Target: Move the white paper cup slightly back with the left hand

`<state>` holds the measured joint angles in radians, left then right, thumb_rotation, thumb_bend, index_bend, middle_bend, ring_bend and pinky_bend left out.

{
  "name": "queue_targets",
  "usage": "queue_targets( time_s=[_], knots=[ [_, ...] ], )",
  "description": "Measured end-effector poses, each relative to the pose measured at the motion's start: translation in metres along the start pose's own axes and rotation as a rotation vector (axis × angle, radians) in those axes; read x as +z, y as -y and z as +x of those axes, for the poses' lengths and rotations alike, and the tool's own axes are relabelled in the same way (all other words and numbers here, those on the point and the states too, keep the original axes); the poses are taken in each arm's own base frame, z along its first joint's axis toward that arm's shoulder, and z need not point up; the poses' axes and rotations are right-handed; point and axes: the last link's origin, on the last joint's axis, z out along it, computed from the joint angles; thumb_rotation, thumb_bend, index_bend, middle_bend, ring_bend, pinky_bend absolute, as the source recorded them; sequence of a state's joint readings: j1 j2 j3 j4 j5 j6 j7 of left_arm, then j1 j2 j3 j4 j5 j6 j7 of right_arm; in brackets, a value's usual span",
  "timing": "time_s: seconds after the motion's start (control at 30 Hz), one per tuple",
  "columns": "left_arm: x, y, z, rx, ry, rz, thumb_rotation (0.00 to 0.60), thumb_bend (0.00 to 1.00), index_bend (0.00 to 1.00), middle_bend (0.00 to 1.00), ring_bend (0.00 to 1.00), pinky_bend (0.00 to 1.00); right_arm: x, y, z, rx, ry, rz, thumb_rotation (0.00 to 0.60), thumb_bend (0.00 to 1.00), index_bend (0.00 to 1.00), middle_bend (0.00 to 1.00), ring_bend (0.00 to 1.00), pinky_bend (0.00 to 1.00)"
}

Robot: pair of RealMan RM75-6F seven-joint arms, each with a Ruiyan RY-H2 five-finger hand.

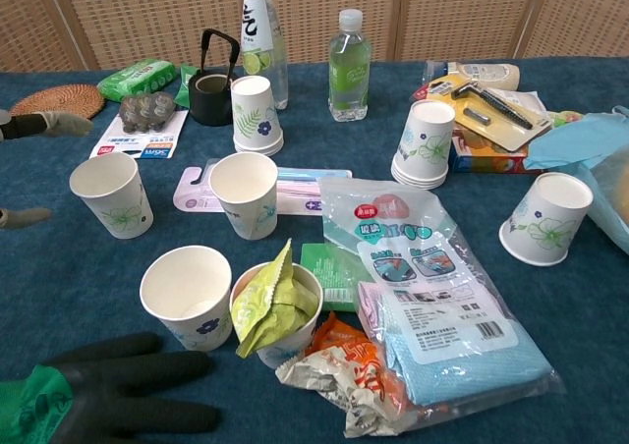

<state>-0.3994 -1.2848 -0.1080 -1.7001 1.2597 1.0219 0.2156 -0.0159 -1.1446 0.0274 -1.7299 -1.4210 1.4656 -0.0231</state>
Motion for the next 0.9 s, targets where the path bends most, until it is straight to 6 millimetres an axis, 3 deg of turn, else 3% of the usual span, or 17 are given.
queue_targets(
  time_s=[0.23, 0.5, 0.9],
  knots=[
    [0.021, -0.007, -0.008, -0.022, 0.003, -0.019, 0.6, 0.38, 0.04, 0.16, 0.18, 0.1, -0.002, -0.001, 0.0, -0.002, 0.008, -0.022, 0.6, 0.42, 0.0, 0.04, 0.0, 0.0],
    [0.041, -0.02, -0.017, -0.05, 0.011, -0.046, 0.6, 0.38, 0.16, 0.23, 0.32, 0.2, -0.005, -0.001, 0.003, -0.01, 0.004, -0.038, 0.6, 0.42, 0.0, 0.04, 0.0, 0.0],
    [0.048, -0.022, -0.016, -0.078, -0.007, -0.048, 0.6, 0.4, 0.21, 0.29, 0.4, 0.33, -0.008, -0.003, 0.004, -0.006, 0.005, -0.045, 0.6, 0.42, 0.0, 0.04, 0.0, 0.0]
  ],
)
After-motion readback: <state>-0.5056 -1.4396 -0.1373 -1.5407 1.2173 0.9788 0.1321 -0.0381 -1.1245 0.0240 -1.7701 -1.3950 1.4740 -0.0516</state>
